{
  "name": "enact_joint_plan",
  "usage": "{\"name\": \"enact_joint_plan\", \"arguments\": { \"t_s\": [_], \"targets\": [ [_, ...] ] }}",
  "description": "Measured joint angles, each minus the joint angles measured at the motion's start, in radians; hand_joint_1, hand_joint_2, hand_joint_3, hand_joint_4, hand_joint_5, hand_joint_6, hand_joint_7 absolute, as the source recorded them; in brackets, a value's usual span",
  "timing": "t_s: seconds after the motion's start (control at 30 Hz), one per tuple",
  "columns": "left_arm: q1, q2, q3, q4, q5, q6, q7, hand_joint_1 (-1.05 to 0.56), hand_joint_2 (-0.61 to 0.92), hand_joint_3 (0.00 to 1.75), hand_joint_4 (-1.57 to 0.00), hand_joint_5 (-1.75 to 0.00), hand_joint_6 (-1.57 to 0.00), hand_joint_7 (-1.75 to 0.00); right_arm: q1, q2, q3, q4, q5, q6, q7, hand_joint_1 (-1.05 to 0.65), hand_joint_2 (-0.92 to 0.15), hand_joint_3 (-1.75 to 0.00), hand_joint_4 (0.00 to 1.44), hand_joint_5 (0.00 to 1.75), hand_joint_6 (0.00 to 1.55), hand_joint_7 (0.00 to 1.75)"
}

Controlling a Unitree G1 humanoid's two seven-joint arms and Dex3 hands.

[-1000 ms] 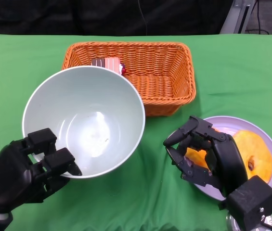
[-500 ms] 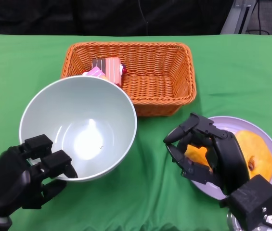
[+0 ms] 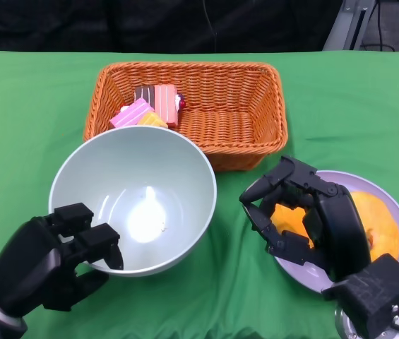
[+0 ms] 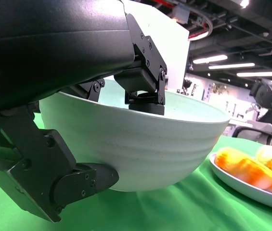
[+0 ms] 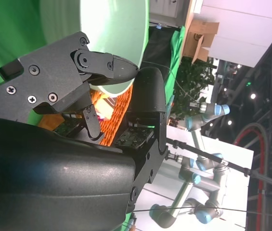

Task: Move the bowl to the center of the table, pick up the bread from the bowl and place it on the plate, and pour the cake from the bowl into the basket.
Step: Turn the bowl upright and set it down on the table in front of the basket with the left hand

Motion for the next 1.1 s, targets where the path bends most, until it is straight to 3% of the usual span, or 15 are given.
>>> {"name": "enact_joint_plan", "arguments": {
  "t_s": [0.17,0.33,0.5,0.8,0.9,1.03,1.1],
  "targets": [
    [0.008,0.000,0.005,-0.018,-0.034,-0.006,-0.081,-0.06,0.51,1.14,-0.73,-1.73,-0.70,-1.51,0.004,0.000,0.005,-0.024,0.006,0.015,0.012,-0.29,-0.67,-0.64,0.80,1.64,0.72,1.27],
    [0.026,0.000,0.016,-0.036,-0.051,-0.009,-0.155,-0.05,0.53,1.04,-0.80,-1.60,-0.78,-1.35,0.011,0.000,0.007,-0.036,0.006,0.018,0.012,-0.29,-0.67,-0.62,0.78,1.64,0.71,1.26],
    [0.039,0.000,0.030,-0.058,-0.073,-0.016,-0.217,-0.05,0.55,0.99,-0.77,-1.61,-0.77,-1.33,0.015,0.000,0.010,-0.050,0.006,0.031,0.012,-0.28,-0.68,-0.61,0.78,1.63,0.72,1.24],
    [0.047,0.000,0.037,-0.088,-0.110,-0.043,-0.352,-0.05,0.70,0.62,-0.77,-1.59,-0.76,-1.28,0.016,0.001,0.014,-0.064,0.006,0.035,0.009,-0.29,-0.71,-0.57,0.78,1.63,0.72,1.24],
    [0.047,0.001,0.042,-0.094,-0.139,-0.042,-0.428,-0.06,0.82,0.34,-0.74,-1.56,-0.76,-1.20,0.016,0.001,0.014,-0.066,0.005,0.035,0.004,-0.28,-0.71,-0.56,0.79,1.64,0.73,1.25],
    [0.062,0.001,0.045,-0.103,-0.158,-0.040,-0.510,-0.06,0.86,0.27,-0.74,-1.55,-0.76,-1.19,0.016,0.001,0.018,-0.066,0.005,0.035,0.002,-0.28,-0.71,-0.56,0.79,1.64,0.72,1.26],
    [0.073,0.002,0.046,-0.120,-0.166,-0.034,-0.549,-0.19,0.90,0.11,-0.78,-1.17,-0.88,-0.65,0.017,0.001,0.019,-0.066,0.005,0.035,0.002,-0.29,-0.70,-0.57,0.78,1.64,0.72,1.26]
  ]
}}
